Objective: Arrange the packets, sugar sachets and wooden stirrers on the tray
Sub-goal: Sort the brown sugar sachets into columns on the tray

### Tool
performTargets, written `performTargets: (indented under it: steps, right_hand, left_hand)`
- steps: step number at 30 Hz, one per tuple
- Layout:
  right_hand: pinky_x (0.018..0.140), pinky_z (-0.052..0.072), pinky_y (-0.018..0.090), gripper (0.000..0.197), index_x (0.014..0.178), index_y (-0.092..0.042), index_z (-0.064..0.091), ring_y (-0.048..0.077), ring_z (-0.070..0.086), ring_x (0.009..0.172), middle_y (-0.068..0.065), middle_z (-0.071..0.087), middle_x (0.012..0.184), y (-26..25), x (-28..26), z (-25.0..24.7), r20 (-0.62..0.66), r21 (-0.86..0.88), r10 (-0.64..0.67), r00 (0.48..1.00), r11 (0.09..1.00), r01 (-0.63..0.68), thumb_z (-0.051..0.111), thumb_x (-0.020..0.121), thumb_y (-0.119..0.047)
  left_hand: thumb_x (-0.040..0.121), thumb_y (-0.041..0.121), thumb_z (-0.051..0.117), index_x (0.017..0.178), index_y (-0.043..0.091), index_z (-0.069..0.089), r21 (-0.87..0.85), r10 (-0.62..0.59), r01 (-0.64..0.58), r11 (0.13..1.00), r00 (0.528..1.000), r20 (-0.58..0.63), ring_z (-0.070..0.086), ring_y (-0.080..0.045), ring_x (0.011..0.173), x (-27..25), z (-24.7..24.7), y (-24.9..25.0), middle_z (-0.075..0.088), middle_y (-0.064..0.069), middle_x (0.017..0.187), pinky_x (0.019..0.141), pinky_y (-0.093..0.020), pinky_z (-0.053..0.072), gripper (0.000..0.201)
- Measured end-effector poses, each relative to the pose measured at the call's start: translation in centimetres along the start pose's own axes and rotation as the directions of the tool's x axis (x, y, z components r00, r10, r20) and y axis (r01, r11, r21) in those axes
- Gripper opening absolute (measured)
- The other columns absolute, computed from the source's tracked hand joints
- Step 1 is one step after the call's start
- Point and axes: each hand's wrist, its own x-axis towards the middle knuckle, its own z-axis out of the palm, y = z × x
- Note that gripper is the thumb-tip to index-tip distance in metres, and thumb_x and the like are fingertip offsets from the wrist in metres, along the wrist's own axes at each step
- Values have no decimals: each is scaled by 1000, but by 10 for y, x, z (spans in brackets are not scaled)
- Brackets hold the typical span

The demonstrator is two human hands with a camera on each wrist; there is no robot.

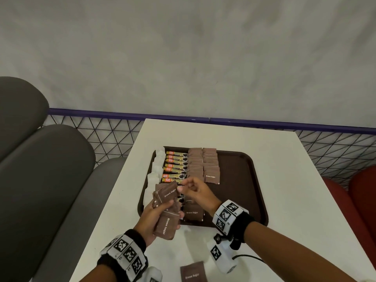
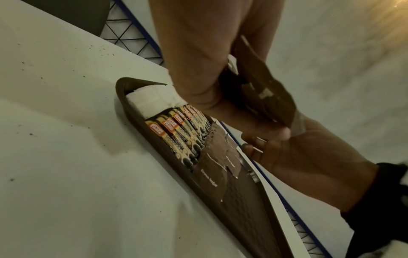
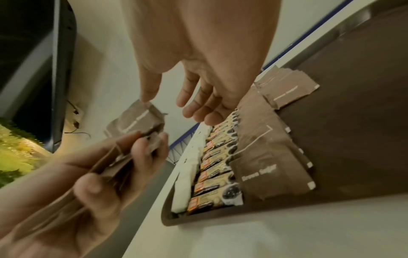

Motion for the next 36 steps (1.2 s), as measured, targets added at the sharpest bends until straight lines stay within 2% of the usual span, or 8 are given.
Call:
performTargets:
  steps: [7,14,20,25,29,31,34,36]
  right_hand:
    - [61,43,10,19,82,-19,54,3,51,69,-4,55,77,2,-5,7,13,80,-10,1000,997,9,69,79,-6]
    - [49,45,14,16,81,-14,53,2,56,48,-1,60,69,3,-5,-5,-22,188,96,995,978,-90,64,82,-3]
    - [56,47,22,12,80,-10,55,12,57,61,3,62,73,7,-3,-31,-143,332,145,979,939,-91,63,82,-1]
    - [57,46,20,15,79,-14,53,12,55,63,6,61,81,30,14,-72,-467,126,230,854,973,-193,63,82,-3]
    - [52,43,18,16,75,-13,54,11,51,56,10,60,77,49,27,-84,-567,5,290,771,937,-349,63,82,-2]
    - [54,44,20,16,74,-12,54,14,51,57,11,60,77,54,33,-84,-583,-31,303,754,919,-393,65,81,-3]
    - [70,47,30,17,73,-14,53,20,55,74,8,61,82,60,42,-81,-585,-132,286,759,890,-436,68,79,-8]
    - [75,44,28,15,78,-14,53,20,55,81,5,58,83,60,45,-79,-592,-190,270,759,869,-457,68,80,-11]
  left_hand:
    - [84,13,60,118,1,55,28,-13,12,1000,999,45,65,-35,73,-4,7,-2,65,-22,92,52,-37,53,36]
    - [94,38,46,118,7,60,-25,-95,97,995,994,63,64,-34,75,-1,4,-1,64,-20,95,56,-36,52,41]
    - [95,31,45,119,2,57,-38,-86,87,995,996,26,64,-35,74,5,1,-2,66,-23,93,54,-35,51,39]
    - [95,32,47,120,5,57,-40,-105,105,994,994,-4,66,-35,73,10,-8,-3,66,-24,97,55,-36,52,38]
    - [95,32,47,120,5,57,-42,-116,116,992,993,-11,66,-35,71,14,-15,-2,67,-24,96,54,-36,52,38]
    - [95,32,46,118,6,58,-36,-125,124,992,992,-18,67,-34,71,16,-19,-2,68,-24,96,55,-36,53,37]
    - [95,33,47,118,6,58,-35,-141,139,990,989,-34,66,-35,72,18,-23,-1,68,-24,98,54,-36,52,37]
    - [94,33,47,119,6,58,-43,-150,148,988,988,-44,66,-35,74,19,-26,-1,67,-25,100,55,-36,52,38]
